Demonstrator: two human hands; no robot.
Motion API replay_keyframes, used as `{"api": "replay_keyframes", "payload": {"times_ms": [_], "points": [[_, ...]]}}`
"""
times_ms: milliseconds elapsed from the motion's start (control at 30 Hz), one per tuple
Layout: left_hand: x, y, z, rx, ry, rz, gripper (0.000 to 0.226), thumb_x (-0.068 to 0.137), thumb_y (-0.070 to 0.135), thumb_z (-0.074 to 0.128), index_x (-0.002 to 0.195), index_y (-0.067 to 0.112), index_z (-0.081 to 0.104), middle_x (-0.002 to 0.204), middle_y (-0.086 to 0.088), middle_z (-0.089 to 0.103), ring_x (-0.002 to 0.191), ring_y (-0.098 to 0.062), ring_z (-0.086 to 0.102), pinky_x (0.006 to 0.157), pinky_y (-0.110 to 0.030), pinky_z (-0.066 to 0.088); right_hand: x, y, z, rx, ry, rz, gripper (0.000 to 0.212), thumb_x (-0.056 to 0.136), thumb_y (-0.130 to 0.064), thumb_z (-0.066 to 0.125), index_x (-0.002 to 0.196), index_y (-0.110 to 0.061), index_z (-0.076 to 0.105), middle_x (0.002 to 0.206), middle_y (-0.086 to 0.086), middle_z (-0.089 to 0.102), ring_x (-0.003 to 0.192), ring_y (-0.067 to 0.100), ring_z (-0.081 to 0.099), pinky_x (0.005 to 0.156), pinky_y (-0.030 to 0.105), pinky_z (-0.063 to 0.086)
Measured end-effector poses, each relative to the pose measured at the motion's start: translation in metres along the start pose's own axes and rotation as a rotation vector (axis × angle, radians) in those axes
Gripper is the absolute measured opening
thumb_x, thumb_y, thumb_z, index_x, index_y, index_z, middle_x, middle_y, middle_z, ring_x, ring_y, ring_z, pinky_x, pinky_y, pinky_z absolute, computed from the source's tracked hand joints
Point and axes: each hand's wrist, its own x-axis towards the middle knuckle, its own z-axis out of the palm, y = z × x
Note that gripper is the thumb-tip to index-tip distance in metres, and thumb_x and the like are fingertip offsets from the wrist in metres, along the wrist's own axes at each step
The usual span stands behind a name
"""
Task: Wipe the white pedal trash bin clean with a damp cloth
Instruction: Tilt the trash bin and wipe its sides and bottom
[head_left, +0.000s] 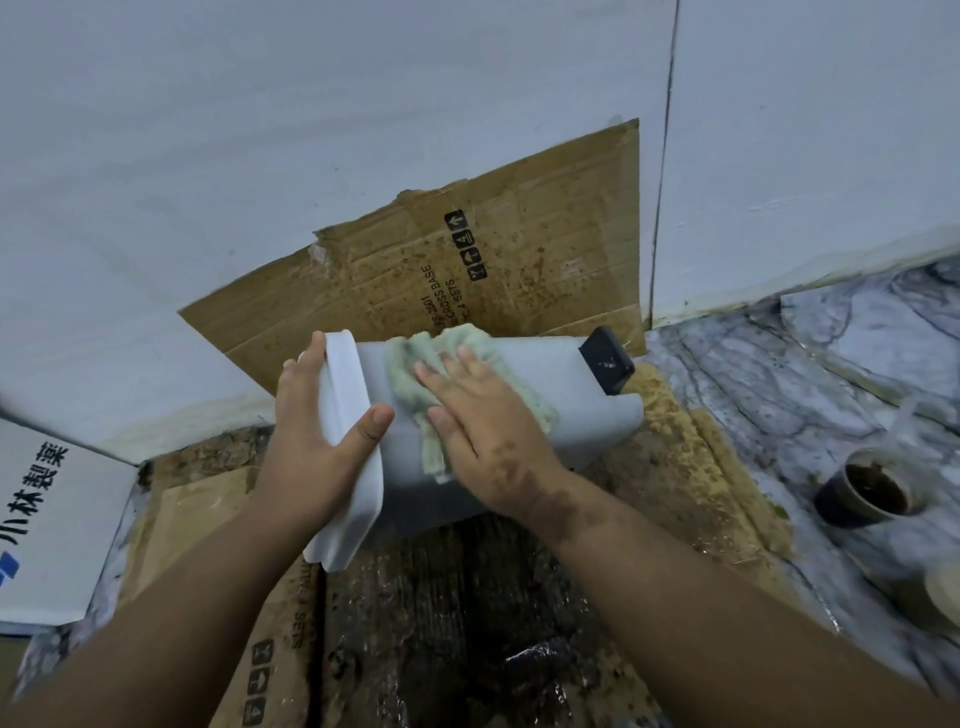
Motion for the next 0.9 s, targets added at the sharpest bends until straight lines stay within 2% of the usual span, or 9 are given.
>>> {"api": "replay_keyframes", "payload": {"times_ms": [67,133,167,233,333,400,600,767,900], "points": [[0.001,0.0,0.0,0.002,0.0,-0.018,0.112,0.067,0.083,0.045,0.161,0.032,0.013,0.169,0.007,0.012,0.155,-0.018,0.011,0.121,-0.047,0.019,0.003,0.014,-0.009,0.018,-0.035,-0.035,0.047,0.102,-0.022,0.04,0.146,-0.007,0.047,0.154,0.015,0.041,0.149,0.023,0.024,0.124,0.028,0.009],[0.001,0.003,0.001,-0.007,-0.005,-0.03,0.114,0.065,0.085,0.044,0.161,0.033,0.012,0.169,0.008,0.01,0.156,-0.017,0.009,0.122,-0.047,0.018,0.006,0.039,-0.026,-0.051,-0.022,0.027,0.048,0.102,-0.018,0.04,0.148,-0.005,0.043,0.155,0.018,0.039,0.15,0.03,0.023,0.125,0.034,0.008],[0.001,0.005,0.002,-0.011,-0.005,-0.035,0.114,0.065,0.086,0.045,0.161,0.035,0.011,0.169,0.009,0.009,0.156,-0.016,0.008,0.123,-0.048,0.017,0.006,0.053,-0.036,-0.151,-0.021,0.103,0.048,0.104,-0.018,0.037,0.151,-0.007,0.037,0.159,0.017,0.032,0.152,0.032,0.018,0.125,0.038,0.001],[0.0,0.009,0.003,-0.014,-0.008,-0.031,0.113,0.065,0.086,0.045,0.161,0.037,0.011,0.169,0.01,0.008,0.156,-0.015,0.006,0.124,-0.05,0.016,0.004,0.083,-0.05,-0.383,0.008,0.233,0.051,0.106,-0.025,0.028,0.156,-0.013,0.025,0.164,0.015,0.019,0.154,0.033,0.008,0.119,0.035,-0.009],[0.0,0.012,0.006,-0.019,-0.029,0.004,0.11,0.065,0.086,0.046,0.159,0.041,0.012,0.17,0.008,0.007,0.156,-0.013,0.002,0.121,-0.045,0.015,-0.007,0.105,-0.064,-0.496,0.046,0.29,0.064,0.101,-0.038,0.009,0.155,-0.01,0.029,0.162,0.017,0.025,0.153,0.033,0.013,0.122,0.037,-0.008],[0.0,0.016,0.009,-0.022,-0.037,0.025,0.109,0.065,0.085,0.047,0.159,0.041,0.013,0.17,0.007,0.006,0.156,-0.01,-0.002,0.117,-0.04,0.014,-0.017,0.109,-0.062,-0.5,0.035,0.3,0.064,0.1,-0.038,0.011,0.154,-0.011,0.032,0.16,0.016,0.03,0.152,0.029,0.019,0.125,0.038,-0.004],[0.005,0.029,0.015,-0.004,-0.036,0.039,0.111,0.065,0.085,0.048,0.16,0.037,0.014,0.169,0.005,0.007,0.156,-0.012,-0.002,0.121,-0.049,0.014,-0.024,0.099,-0.051,-0.162,0.166,0.375,0.053,0.103,-0.032,0.026,0.152,-0.017,0.039,0.159,0.012,0.035,0.151,0.026,0.022,0.124,0.031,0.0],[0.007,0.039,0.021,0.011,-0.037,0.053,0.111,0.065,0.086,0.047,0.16,0.038,0.013,0.17,0.004,0.006,0.156,-0.012,-0.003,0.12,-0.049,0.015,-0.029,0.104,-0.058,-0.054,0.187,0.399,0.045,0.107,-0.022,0.036,0.152,-0.019,0.039,0.161,0.01,0.03,0.152,0.024,0.018,0.125,0.032,0.002],[0.009,0.041,0.022,0.015,-0.014,0.038,0.111,0.065,0.085,0.045,0.16,0.035,0.016,0.169,0.003,0.009,0.156,-0.016,0.001,0.12,-0.05,0.016,-0.033,0.088,-0.055,0.076,0.224,0.364,0.044,0.106,-0.024,0.039,0.149,-0.019,0.045,0.159,0.008,0.034,0.15,0.022,0.025,0.125,0.035,0.012]]}}
